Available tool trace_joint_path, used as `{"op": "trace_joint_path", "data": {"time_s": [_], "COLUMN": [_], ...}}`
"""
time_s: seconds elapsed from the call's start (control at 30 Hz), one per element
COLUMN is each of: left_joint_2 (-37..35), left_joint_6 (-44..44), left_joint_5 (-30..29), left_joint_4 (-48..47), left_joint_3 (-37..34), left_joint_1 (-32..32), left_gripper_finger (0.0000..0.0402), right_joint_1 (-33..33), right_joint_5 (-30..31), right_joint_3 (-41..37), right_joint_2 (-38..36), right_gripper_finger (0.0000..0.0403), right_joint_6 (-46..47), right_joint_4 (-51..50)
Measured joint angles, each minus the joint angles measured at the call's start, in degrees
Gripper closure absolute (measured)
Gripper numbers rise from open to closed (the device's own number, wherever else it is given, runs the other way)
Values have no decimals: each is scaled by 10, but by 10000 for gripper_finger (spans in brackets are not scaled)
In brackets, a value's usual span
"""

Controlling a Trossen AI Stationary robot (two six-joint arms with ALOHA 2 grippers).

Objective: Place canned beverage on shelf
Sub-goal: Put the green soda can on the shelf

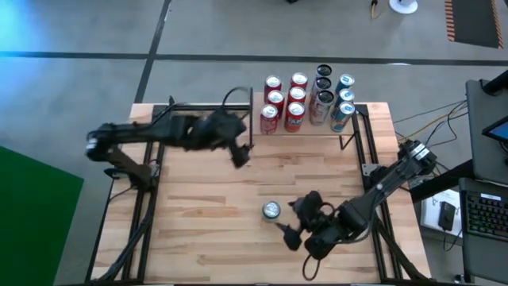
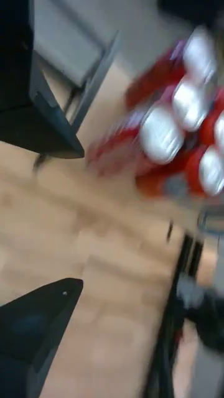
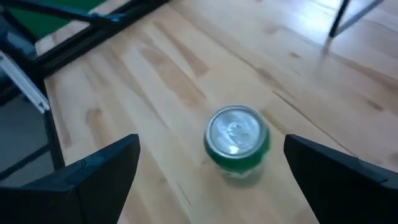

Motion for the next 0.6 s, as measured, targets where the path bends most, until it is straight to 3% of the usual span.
{"op": "trace_joint_path", "data": {"time_s": [0.13,0.27,0.4,0.6], "left_joint_2": [-105,-194,-259,-305], "left_joint_6": [-63,-126,-162,-182], "left_joint_5": [47,43,43,41], "left_joint_4": [135,219,266,264], "left_joint_3": [-197,-328,-402,-440], "left_joint_1": [-32,-64,-95,-120], "left_gripper_finger": [98,108,111,111], "right_joint_1": [-11,-30,-48,-77], "right_joint_5": [0,0,-1,-21], "right_joint_3": [0,0,0,0], "right_joint_2": [34,71,94,111], "right_gripper_finger": [14,14,14,14], "right_joint_6": [-17,-12,1,14], "right_joint_4": [31,28,29,30]}}
